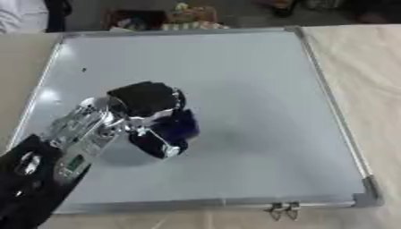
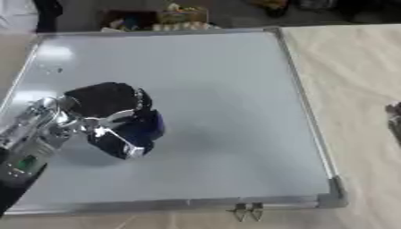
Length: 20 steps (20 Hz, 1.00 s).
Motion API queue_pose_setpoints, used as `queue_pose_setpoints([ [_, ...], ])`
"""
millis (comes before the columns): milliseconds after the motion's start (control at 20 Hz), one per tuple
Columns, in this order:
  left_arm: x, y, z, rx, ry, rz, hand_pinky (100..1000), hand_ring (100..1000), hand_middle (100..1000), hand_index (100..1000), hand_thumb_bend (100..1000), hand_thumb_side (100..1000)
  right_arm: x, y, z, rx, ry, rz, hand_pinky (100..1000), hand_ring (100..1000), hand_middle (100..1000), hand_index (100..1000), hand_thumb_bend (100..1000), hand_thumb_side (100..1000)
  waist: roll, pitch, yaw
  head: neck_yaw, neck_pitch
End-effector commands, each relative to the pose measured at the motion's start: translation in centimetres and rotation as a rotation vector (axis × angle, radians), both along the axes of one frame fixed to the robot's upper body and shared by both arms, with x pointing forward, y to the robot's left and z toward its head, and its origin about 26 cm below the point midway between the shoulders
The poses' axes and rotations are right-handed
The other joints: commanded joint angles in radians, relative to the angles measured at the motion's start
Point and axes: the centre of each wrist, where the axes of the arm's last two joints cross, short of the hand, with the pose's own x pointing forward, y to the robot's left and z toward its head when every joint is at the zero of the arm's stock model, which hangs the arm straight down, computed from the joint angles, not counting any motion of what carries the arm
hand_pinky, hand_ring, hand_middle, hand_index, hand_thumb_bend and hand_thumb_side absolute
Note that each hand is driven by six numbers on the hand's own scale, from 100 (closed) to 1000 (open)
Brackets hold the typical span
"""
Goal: Wipe the whiteboard clean with a brush.
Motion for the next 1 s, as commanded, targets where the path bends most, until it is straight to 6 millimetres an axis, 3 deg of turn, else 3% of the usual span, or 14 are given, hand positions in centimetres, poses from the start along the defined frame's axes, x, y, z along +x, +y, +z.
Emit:
queue_pose_setpoints([
  [50,0.5,1.5,1.0,-0.025,-0.026,0.054,341,466,453,155,208,373,-0.4,-0.1,0.8,-0.013,-0.027,0.000,836,814,825,885,100,1000,-0.004,-0.023,-0.002,-0.001,-0.013],
  [300,1.5,3.0,0.9,-0.090,-0.024,0.140,318,444,424,155,184,381,-0.4,-0.1,0.7,-0.010,-0.027,-0.003,837,815,825,885,100,1000,-0.007,-0.018,-0.003,-0.001,-0.014],
  [1000,5.2,9.1,3.4,-0.144,0.002,0.431,327,451,432,158,194,380,-0.4,-0.1,0.9,-0.009,-0.035,-0.005,838,815,824,882,100,1000,-0.010,-0.006,-0.006,0.006,-0.011],
])
